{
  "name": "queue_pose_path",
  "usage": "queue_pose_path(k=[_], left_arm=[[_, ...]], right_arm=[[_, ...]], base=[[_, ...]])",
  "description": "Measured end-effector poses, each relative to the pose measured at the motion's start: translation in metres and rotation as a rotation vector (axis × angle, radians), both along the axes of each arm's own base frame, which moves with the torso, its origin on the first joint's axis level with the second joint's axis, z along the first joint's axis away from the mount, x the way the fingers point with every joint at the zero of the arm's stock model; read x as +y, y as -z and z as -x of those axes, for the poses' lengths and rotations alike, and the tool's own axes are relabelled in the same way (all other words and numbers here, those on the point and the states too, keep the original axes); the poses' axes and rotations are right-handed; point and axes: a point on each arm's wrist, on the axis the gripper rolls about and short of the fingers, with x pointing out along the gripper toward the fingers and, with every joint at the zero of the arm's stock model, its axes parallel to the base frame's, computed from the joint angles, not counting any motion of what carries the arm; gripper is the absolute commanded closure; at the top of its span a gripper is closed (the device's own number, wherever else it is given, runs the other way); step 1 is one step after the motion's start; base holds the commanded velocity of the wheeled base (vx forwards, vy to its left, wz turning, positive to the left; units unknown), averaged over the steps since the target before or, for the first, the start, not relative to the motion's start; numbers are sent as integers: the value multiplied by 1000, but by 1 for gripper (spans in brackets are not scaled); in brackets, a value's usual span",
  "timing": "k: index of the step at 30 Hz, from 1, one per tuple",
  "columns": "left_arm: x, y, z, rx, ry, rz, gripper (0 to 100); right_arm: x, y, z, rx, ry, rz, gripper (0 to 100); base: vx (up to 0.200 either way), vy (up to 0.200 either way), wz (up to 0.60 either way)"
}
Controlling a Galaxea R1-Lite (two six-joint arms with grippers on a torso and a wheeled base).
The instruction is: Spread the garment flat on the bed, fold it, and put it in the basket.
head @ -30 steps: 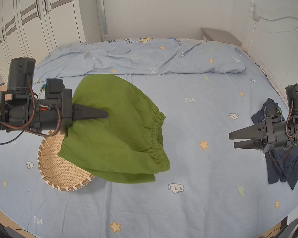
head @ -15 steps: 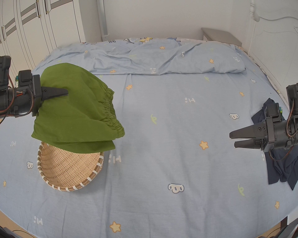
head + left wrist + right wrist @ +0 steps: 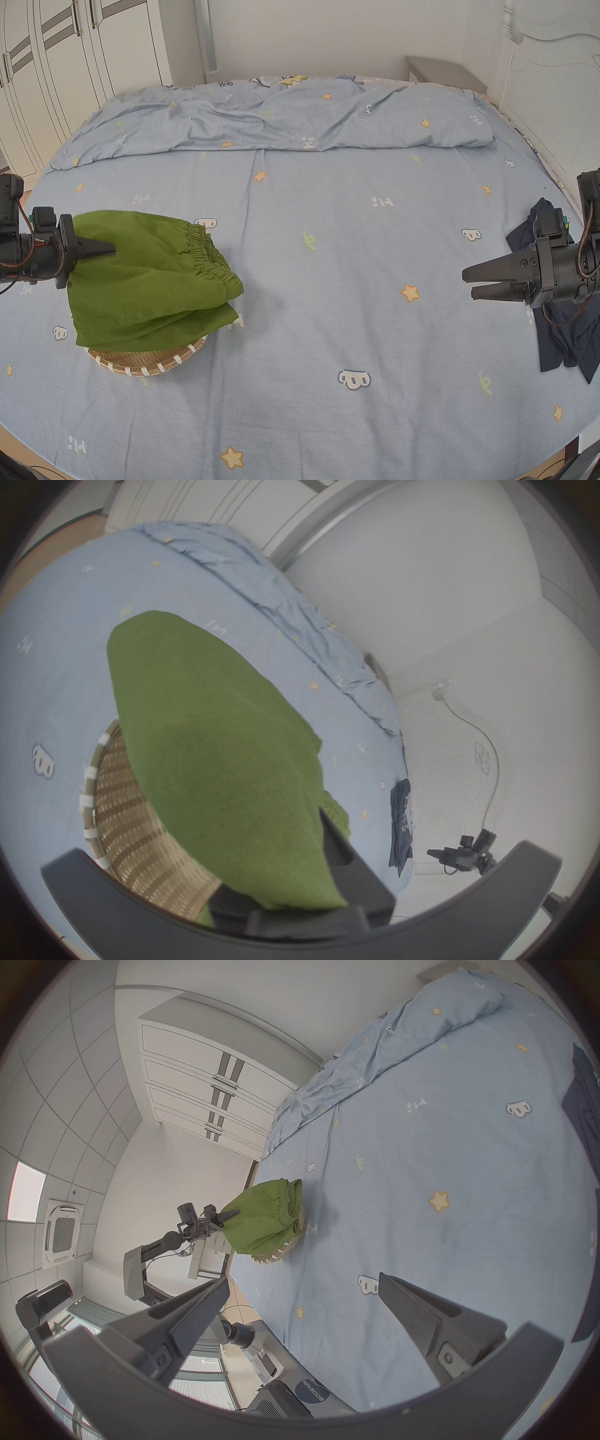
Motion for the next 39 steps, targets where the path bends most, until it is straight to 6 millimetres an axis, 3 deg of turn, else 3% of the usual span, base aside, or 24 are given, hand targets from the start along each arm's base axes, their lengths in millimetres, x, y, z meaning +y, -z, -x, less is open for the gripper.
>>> queue_pose_path(k=[6,17,34,35,39], left_arm=[[13,28,-10,109,-48,20,100],[19,67,-28,343,-101,-15,100],[5,84,-56,452,-88,-129,100],[4,84,-57,453,-86,-129,0],[2,84,-58,451,-82,-132,0]], right_arm=[[0,0,1,-1,-3,1,0],[2,0,4,-8,-11,4,0],[7,3,6,-5,-32,8,0],[7,3,6,-5,-33,8,0],[8,3,6,-4,-34,9,0]], base=[[0,0,0],[0,0,0],[0,0,0],[0,0,0],[0,0,0]])
